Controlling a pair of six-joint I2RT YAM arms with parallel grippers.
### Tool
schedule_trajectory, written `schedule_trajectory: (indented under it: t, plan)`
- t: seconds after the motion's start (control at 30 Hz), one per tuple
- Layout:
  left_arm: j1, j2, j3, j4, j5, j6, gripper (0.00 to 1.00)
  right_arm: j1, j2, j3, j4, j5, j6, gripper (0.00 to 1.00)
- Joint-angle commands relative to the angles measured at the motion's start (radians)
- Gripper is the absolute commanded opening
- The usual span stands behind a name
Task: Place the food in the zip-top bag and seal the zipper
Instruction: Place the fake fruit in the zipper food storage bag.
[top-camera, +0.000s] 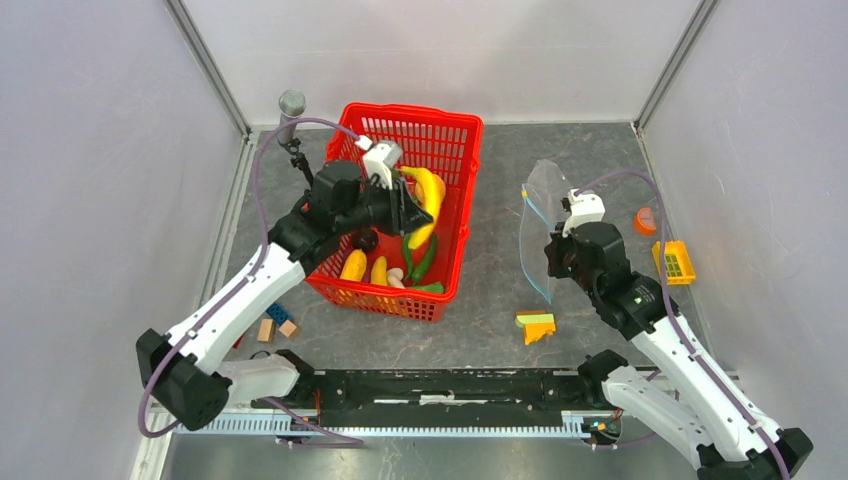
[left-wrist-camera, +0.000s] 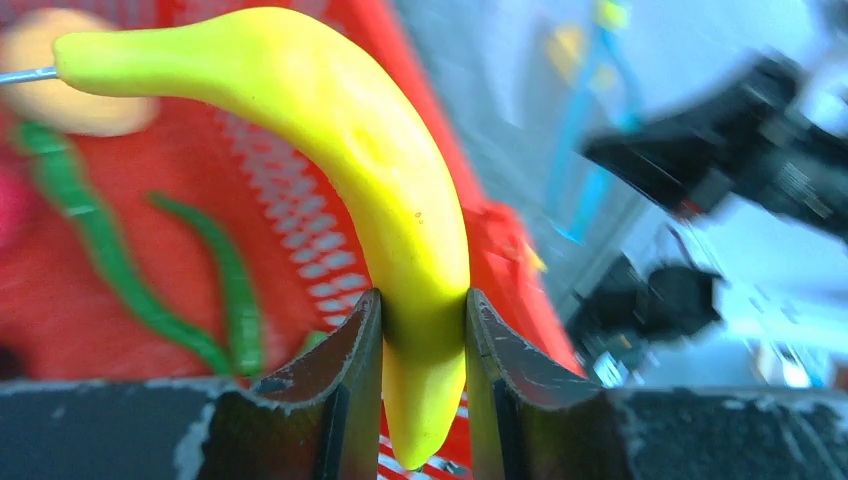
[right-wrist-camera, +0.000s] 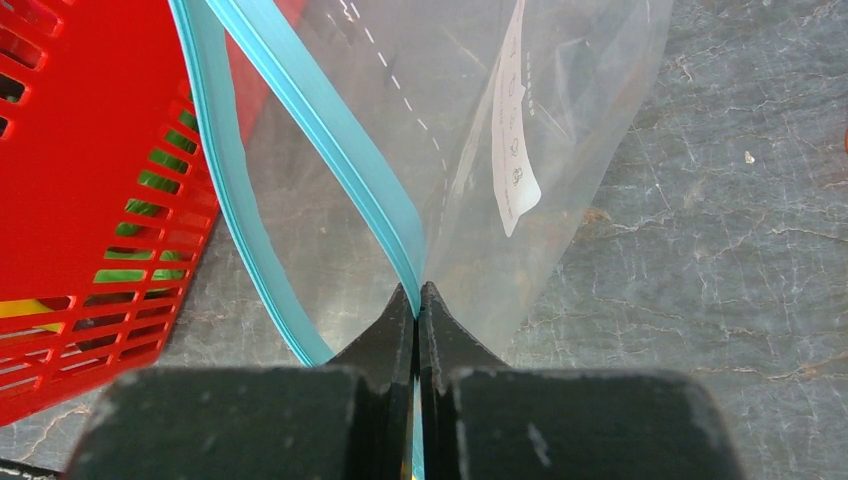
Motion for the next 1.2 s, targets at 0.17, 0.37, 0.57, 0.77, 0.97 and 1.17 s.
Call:
schedule_trajectory:
  t: [0.17,0.37,0.57,0.77,0.97,1.17]
  plan:
    - [-0.387,-0.014,0.121,-0.142,0.232,0.297,0.11,-0.002,0.003,0.001,0.077,-0.005,0.045,0.0]
    - [-0.518,0.078,0.17,-0.262,0.123,0.408,0.12,-0.002,0.006,0.014,0.068,-0.008,0.048,0.0]
    - [-0.563,0.184,0.257,-0.313,0.059,0.451,0.14,-0.002,-0.008,0.022,0.059,-0.042,0.041,0.0]
    - [-0.61,0.258,0.345,-0.314,-0.009,0.494,0.13,-0.002,-0.013,0.025,0.028,-0.081,0.006,0.0]
    - [-0.641,0.374,0.461,-0.438,-0.124,0.551,0.12,-0.002,-0.024,0.037,-0.002,-0.108,-0.012,0.0]
    - [-0.641,0.516,0.624,-0.562,-0.272,0.51,0.09,-0.003,-0.045,0.048,-0.025,-0.122,-0.014,0.0]
